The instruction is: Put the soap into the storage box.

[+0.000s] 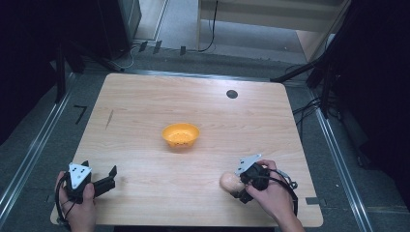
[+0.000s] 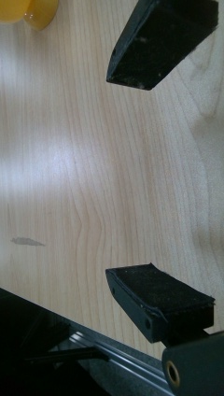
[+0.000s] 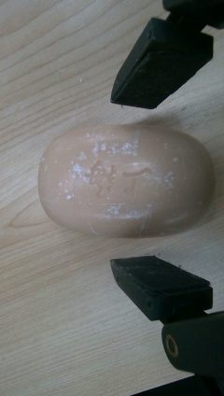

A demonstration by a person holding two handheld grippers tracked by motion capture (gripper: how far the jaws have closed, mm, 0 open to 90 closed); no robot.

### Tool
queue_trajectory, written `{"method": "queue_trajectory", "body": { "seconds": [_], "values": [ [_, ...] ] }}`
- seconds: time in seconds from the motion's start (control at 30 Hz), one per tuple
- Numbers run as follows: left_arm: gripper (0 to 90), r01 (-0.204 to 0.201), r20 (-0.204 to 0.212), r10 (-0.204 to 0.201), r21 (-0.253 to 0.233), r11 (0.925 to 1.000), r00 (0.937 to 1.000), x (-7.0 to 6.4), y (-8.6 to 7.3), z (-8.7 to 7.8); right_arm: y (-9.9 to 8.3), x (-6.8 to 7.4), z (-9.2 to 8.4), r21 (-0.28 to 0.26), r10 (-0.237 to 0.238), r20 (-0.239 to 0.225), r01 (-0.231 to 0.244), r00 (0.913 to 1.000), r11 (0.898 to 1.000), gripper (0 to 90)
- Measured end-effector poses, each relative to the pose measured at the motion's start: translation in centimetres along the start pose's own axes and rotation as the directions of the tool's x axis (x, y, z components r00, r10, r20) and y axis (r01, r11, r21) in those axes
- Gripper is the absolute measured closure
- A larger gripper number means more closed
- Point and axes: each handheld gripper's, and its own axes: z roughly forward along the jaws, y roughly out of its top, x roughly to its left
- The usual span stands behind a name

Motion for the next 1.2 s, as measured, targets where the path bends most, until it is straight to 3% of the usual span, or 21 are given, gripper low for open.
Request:
{"method": "queue_trajectory", "body": {
  "seconds": [0.63,0.9,1.2],
  "values": [
    [7.3,-0.002,0.003,0.002,-0.001,1.0,1.0,0.0,0.0,0.0,-0.3,-0.1,1.0,0.027,0.034,0.013,-0.034,0.9993,0.999,31.1],
    [7.4,-0.003,0.006,0.003,0.001,1.0,1.0,0.0,0.0,0.0,-0.1,0.2,1.2,0.038,0.003,0.039,-0.004,0.9992,0.999,31.3],
    [7.5,-0.001,0.008,0.001,0.001,1.0,1.0,0.0,0.0,0.0,0.0,0.1,1.1,0.045,0.003,0.041,-0.005,0.9992,0.999,33.5]
  ]
}}
